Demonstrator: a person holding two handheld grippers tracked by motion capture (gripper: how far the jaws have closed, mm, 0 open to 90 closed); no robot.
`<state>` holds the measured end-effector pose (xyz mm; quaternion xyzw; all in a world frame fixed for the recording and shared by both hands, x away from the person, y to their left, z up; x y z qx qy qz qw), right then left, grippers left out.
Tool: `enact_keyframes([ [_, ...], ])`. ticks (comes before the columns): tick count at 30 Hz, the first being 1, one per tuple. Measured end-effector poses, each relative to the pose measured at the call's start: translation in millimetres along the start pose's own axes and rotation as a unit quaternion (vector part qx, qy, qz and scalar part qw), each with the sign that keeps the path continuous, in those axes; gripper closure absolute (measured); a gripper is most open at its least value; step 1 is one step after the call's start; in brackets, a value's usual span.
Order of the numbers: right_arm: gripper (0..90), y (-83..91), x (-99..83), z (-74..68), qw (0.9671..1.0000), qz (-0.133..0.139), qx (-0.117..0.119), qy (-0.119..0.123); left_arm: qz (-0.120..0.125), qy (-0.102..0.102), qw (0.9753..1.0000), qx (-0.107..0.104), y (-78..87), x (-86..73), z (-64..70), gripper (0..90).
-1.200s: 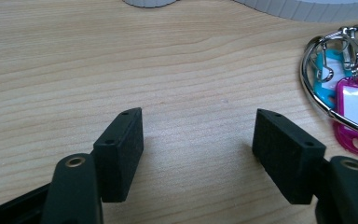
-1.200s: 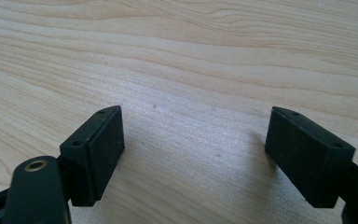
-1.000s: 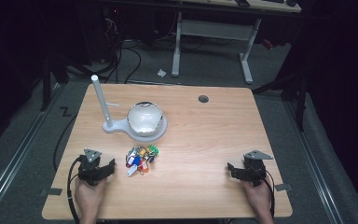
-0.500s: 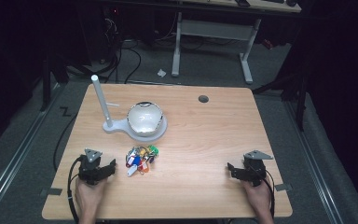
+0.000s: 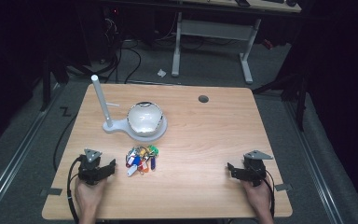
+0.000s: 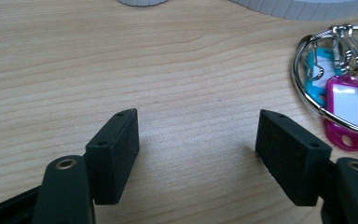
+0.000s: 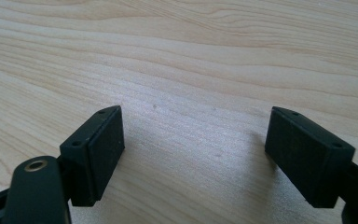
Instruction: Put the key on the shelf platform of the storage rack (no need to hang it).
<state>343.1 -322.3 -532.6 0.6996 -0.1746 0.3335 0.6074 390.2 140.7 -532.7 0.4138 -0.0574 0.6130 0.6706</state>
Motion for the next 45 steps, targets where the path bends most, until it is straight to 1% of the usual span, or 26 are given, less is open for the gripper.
enact_keyframes([
  [4, 19.6, 0.1, 0.0, 0.0, 1.0, 0.0, 0.0, 0.0, -0.003, 0.008, 1.0, -0.003, 3.8, 3.0, 2.4, 31.2],
  [5, 19.6, 0.0, 0.0, 0.0, 1.0, 0.0, 0.0, 0.0, -0.006, 0.008, 0.9999, -0.007, 5.7, 4.0, 3.7, 31.2],
  [6, 19.6, 0.1, 0.0, 0.0, 1.0, -0.001, 0.0, 0.0, -0.008, 0.011, 0.9999, -0.006, 7.1, 4.9, 4.6, 31.4],
  [7, 19.6, 0.1, 0.0, 0.0, 1.0, -0.001, 0.0, 0.0, -0.013, 0.012, 0.9998, -0.013, 9.7, 5.9, 6.2, 31.6],
  [9, 19.6, 0.0, 0.0, 0.0, 1.0, 0.0, 0.0, 0.0, -0.012, 0.004, 0.9997, -0.021, 13.2, 5.8, 8.3, 31.7],
  [10, 19.6, 0.0, 0.0, 0.0, 1.0, 0.0, 0.0, 0.0, -0.013, 0.013, 0.9997, -0.018, 14.7, 4.9, 10.4, 31.7],
  [11, 19.6, 0.0, 0.0, 0.0, 1.0, 0.0, 0.0, 0.0, -0.017, 0.003, 0.9996, -0.023, 16.6, 3.6, 11.1, 31.7],
  [14, 19.6, 0.1, 0.0, 0.0, 1.0, -0.001, 0.0, 0.0, -0.023, -0.005, 0.9993, -0.028, 19.5, 0.7, 14.8, 31.8],
  [16, 19.6, 0.1, 0.0, 0.0, 1.0, -0.001, 0.0, 0.0, -0.025, -0.004, 0.9992, -0.029, 22.7, -0.2, 19.1, 32.0],
  [19, 19.6, 0.1, 0.0, 0.0, 1.0, -0.001, 0.0, 0.0, -0.03, -0.007, 0.9987, -0.042, 28.4, -1.8, 26.1, 32.8],
  [21, 19.6, 0.0, 0.0, 0.0, 1.0, 0.0, 0.0, 0.0, -0.037, -0.014, 0.9979, -0.05, 31.7, -4.2, 30.6, 33.1],
  [22, 19.6, 0.1, 0.0, 0.0, 1.0, -0.001, 0.0, 0.0, -0.039, -0.013, 0.9979, -0.05, 32.9, -5.7, 33.5, 33.2],
  [25, 19.6, 0.1, 0.0, 0.0, 1.0, -0.001, 0.0, 0.0, -0.052, -0.026, 0.9966, -0.058, 36.0, -10.8, 40.7, 33.2],
  [27, 19.6, 0.0, 0.0, 0.0, 1.0, 0.0, 0.0, 0.0, -0.059, -0.025, 0.9962, -0.06, 37.5, -13.0, 44.6, 33.3],
  [30, 19.6, 0.1, 0.0, 0.0, 1.0, -0.001, 0.0, 0.0, -0.064, -0.032, 0.9953, -0.065, 38.3, -16.5, 48.5, 33.8],
  [31, 19.6, 0.1, 0.0, 0.0, 1.0, -0.001, 0.0, 0.0, -0.068, -0.03, 0.9953, -0.062, 38.0, -18.3, 50.1, 33.8],
  [33, 19.6, 0.1, 0.0, 0.0, 1.0, -0.001, 0.0, 0.0, -0.073, -0.034, 0.9949, -0.061, 36.8, -20.2, 51.7, 34.0],
  [34, 19.6, 0.1, 0.0, 0.0, 1.0, -0.001, 0.0, 0.0, -0.075, -0.032, 0.9949, -0.058, 36.3, -21.0, 53.0, 34.0],
  [35, 19.6, 0.1, 0.0, 0.0, 1.0, -0.001, 0.0, 0.0, -0.077, -0.035, 0.9947, -0.059, 35.9, -21.5, 53.5, 34.0],
  [37, 19.6, 0.1, 0.0, 0.0, 1.0, -0.001, 0.0, 0.0, -0.08, -0.03, 0.9947, -0.057, 36.1, -22.5, 56.0, 35.0],
  [39, 19.6, 0.1, 0.0, 0.0, 1.0, -0.001, 0.0, 0.0, -0.083, -0.03, 0.9943, -0.061, 35.8, -24.0, 58.0, 36.2],
  [40, 19.6, 0.1, 0.0, 0.0, 1.0, -0.001, 0.0, 0.0, -0.083, -0.031, 0.9942, -0.06, 35.4, -24.7, 58.6, 36.6],
  [41, 19.6, 0.1, 0.0, 0.0, 1.0, -0.001, 0.0, 0.0, -0.085, -0.041, 0.9934, -0.065, 34.1, -25.8, 58.7, 36.7],
  [43, 19.6, 0.1, 0.0, 0.0, 1.0, -0.001, 0.0, 0.0, -0.088, -0.039, 0.9935, -0.061, 32.3, -28.3, 61.0, 37.2],
  [44, 19.6, 0.1, 0.0, 0.0, 1.0, -0.001, 0.0, 0.0, -0.088, -0.048, 0.993, -0.062, 31.2, -29.2, 61.1, 37.4],
  [45, 19.6, 0.1, 0.0, 0.0, 1.0, -0.001, 0.0, 0.0, -0.09, -0.041, 0.9935, -0.057, 30.7, -30.5, 63.0, 37.5],
])
Point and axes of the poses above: each handheld gripper's, and its own axes: y roughly backward along the jaws, x roughly out of its top, z roughly to its right, the point moved 2 cm from there along -y, roughly forward along the jaws, and after that the axes turned 4 degrees about -y, right-handed, at the moved point
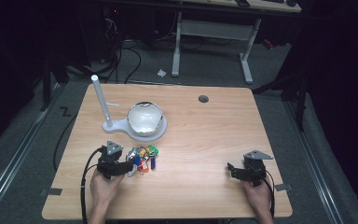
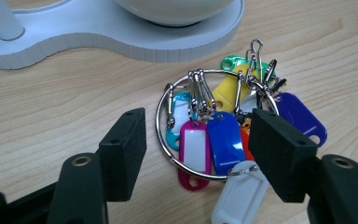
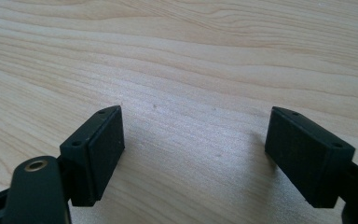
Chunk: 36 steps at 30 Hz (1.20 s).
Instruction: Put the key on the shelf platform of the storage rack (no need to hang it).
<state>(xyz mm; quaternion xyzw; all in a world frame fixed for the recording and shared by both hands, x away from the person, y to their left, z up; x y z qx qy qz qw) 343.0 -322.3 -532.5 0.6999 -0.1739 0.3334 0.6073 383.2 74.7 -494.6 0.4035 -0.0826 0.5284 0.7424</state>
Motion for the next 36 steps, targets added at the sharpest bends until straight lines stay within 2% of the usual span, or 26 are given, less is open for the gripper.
enact_keyframes([
  [3, 19.6, 0.0, 0.0, 0.0, 1.0, 0.0, 0.0, 0.0, -0.006, -0.004, 0.9999, -0.009, -0.8, -2.2, 3.1, 38.0],
  [6, 19.6, -0.1, 0.0, 0.0, 1.0, 0.001, 0.0, 0.0, -0.008, -0.01, 0.9999, -0.006, -3.6, -5.3, 3.6, 38.0],
  [8, 19.6, 0.0, 0.0, 0.0, 1.0, 0.0, 0.0, 0.0, -0.011, -0.007, 0.9999, 0.0, -5.3, -7.4, 4.7, 37.9],
  [12, 19.6, -0.1, 0.0, 0.1, 1.0, 0.0, 0.0, 0.0, -0.009, -0.023, 0.9997, -0.001, -8.9, -9.3, 6.8, 38.6],
  [16, 19.6, 0.0, 0.0, 0.0, 1.0, 0.0, 0.0, 0.0, -0.009, -0.022, 0.9997, 0.0, -11.9, -12.1, 11.4, 39.3],
  [20, 19.6, 0.0, 0.0, 0.0, 1.0, 0.0, 0.0, 0.0, -0.014, -0.036, 0.9992, 0.004, -17.7, -17.5, 14.5, 39.3],
  [21, 19.6, 0.0, 0.0, 0.0, 1.0, 0.0, 0.0, 0.0, -0.015, -0.028, 0.9995, 0.008, -18.6, -18.4, 16.2, 39.2],
  [23, 19.6, 0.0, 0.0, 0.1, 1.0, 0.0, 0.0, 0.0, -0.018, -0.032, 0.9993, 0.005, -20.9, -19.2, 16.4, 39.3],
  [27, 19.6, 0.0, 0.0, 0.0, 1.0, 0.0, 0.0, 0.0, -0.019, -0.031, 0.9992, 0.016, -28.6, -23.0, 15.4, 39.3],
  [30, 19.6, 0.0, 0.0, 0.0, 1.0, 0.0, 0.0, 0.0, -0.02, -0.038, 0.9989, 0.019, -33.6, -24.0, 13.6, 39.4],
  [36, 19.6, 0.0, 0.0, 0.0, 1.0, 0.0, 0.0, 0.0, -0.019, -0.035, 0.9989, 0.023, -39.0, -28.0, 14.5, 40.1],
])
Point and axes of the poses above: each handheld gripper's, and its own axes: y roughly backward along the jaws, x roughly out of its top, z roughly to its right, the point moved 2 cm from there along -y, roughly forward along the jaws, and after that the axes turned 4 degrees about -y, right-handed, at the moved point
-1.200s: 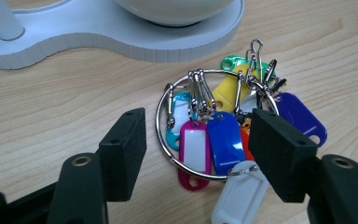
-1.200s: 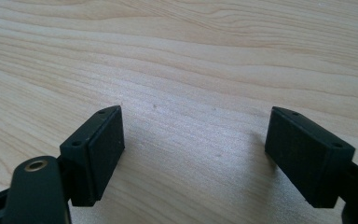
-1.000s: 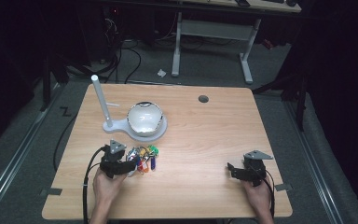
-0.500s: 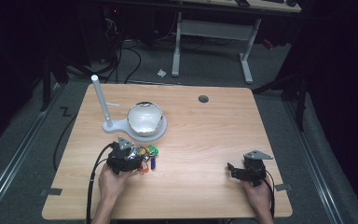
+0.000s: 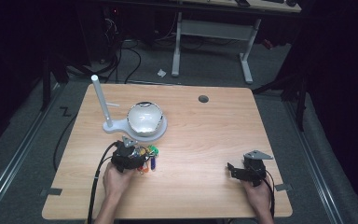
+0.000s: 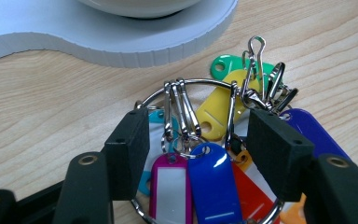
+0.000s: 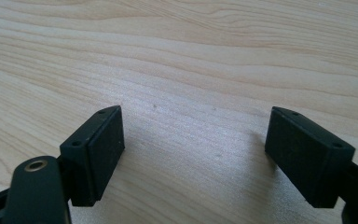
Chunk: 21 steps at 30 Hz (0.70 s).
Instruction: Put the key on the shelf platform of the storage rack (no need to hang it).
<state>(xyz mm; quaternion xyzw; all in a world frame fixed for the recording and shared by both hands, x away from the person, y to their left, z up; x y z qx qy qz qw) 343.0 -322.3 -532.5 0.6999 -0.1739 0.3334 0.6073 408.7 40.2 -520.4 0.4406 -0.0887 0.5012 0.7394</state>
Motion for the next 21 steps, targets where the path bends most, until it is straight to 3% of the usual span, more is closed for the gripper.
enact_keyframes([
  [3, 19.6, 0.0, 0.0, 0.0, 1.0, 0.0, 0.0, 0.0, 0.001, -0.011, 0.9999, 0.0, -3.6, -3.5, 0.1, 41.7],
  [9, 19.7, 0.0, 0.0, 0.0, 1.0, 0.0, 0.0, 0.0, 0.002, -0.001, 1.0, 0.001, -6.8, -4.6, 1.4, 45.7],
  [13, 19.6, 0.0, 0.0, 0.0, 1.0, 0.0, 0.0, 0.0, -0.003, 0.005, 1.0, -0.006, -7.2, -2.8, 1.6, 55.7],
  [18, 19.6, 0.0, 0.0, 0.0, 1.0, 0.0, 0.0, 0.0, 0.005, -0.002, 1.0, -0.004, -7.9, -3.7, 1.0, 65.2],
  [19, 19.6, 0.0, 0.0, 0.0, 1.0, 0.0, 0.0, 0.0, 0.005, -0.001, 1.0, -0.002, -7.9, -3.6, 0.8, 71.4],
  [21, 19.6, 0.0, 0.0, 0.0, 1.0, 0.0, 0.0, 0.0, 0.001, -0.006, 1.0, -0.007, -8.3, -1.6, -0.3, 72.7],
])
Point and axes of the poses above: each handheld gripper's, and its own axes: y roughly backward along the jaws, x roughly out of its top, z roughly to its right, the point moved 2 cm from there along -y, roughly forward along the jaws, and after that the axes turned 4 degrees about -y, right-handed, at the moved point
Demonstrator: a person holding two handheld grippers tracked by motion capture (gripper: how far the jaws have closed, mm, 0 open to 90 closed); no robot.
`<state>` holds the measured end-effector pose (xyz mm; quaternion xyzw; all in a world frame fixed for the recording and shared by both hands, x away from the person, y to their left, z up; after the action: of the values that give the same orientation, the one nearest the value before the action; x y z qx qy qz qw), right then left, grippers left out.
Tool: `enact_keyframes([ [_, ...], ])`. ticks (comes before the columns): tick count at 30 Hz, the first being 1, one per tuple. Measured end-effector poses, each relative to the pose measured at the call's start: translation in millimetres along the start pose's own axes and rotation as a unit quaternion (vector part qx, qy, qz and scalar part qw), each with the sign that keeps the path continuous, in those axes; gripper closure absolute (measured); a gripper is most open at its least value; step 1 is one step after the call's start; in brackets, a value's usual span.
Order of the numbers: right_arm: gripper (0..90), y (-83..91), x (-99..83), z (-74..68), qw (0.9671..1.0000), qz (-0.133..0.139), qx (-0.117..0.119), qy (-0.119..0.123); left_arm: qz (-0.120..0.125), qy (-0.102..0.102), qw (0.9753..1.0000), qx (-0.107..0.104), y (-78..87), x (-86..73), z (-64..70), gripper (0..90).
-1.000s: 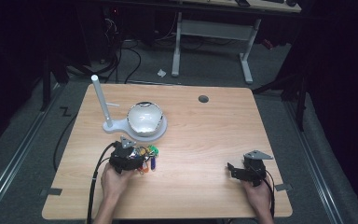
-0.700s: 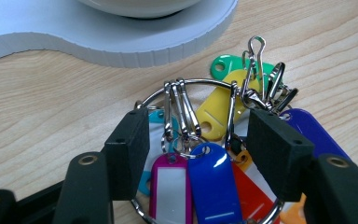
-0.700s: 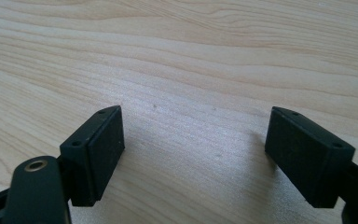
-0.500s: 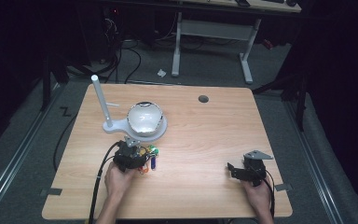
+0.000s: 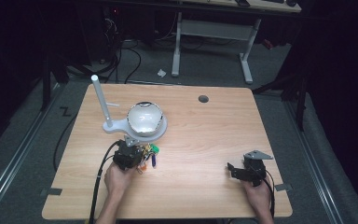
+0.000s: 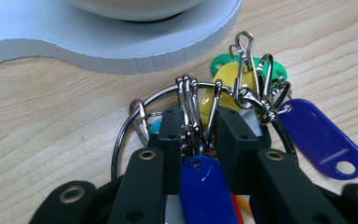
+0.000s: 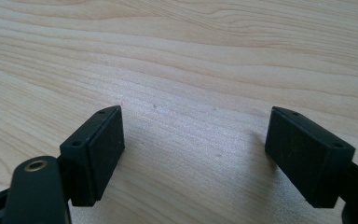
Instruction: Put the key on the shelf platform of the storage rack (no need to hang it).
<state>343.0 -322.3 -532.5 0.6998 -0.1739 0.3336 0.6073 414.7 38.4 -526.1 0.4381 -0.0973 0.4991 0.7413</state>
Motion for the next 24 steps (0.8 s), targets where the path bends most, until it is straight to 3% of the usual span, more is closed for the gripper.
enact_keyframes([
  [2, 19.6, 0.0, 0.0, 0.0, 1.0, 0.0, 0.0, 0.0, -0.004, 0.009, 1.0, 0.0, 0.3, 1.2, 0.0, 73.3],
  [10, 19.6, 0.0, 0.0, 0.0, 1.0, 0.0, 0.0, 0.0, -0.002, 0.011, 0.9999, -0.001, 6.2, 3.9, -0.2, 80.1],
  [11, 19.6, 0.0, 0.0, 0.0, 1.0, 0.0, 0.0, 0.0, 0.001, -0.001, 1.0, -0.007, 7.5, 4.1, -0.8, 80.2],
  [22, 19.6, 0.0, -0.1, 0.0, 1.0, 0.0, 0.0, 0.001, 0.009, 0.018, 0.9993, -0.03, 31.1, 17.5, 3.5, 81.0],
  [24, 19.6, 0.0, 0.0, 0.0, 1.0, 0.0, 0.0, 0.0, 0.017, 0.012, 0.9991, -0.036, 36.5, 21.5, 4.5, 81.1],
])
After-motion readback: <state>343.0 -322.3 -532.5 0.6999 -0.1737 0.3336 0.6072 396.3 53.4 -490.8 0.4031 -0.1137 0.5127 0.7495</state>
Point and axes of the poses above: each handheld gripper's, and its own axes: y roughly backward along the jaws, x roughly out of its top, z roughly to its right, the point moved 2 cm from there along -y, roughly forward along the jaws, and after that the axes turned 4 degrees about -y, right-handed, at the moved point
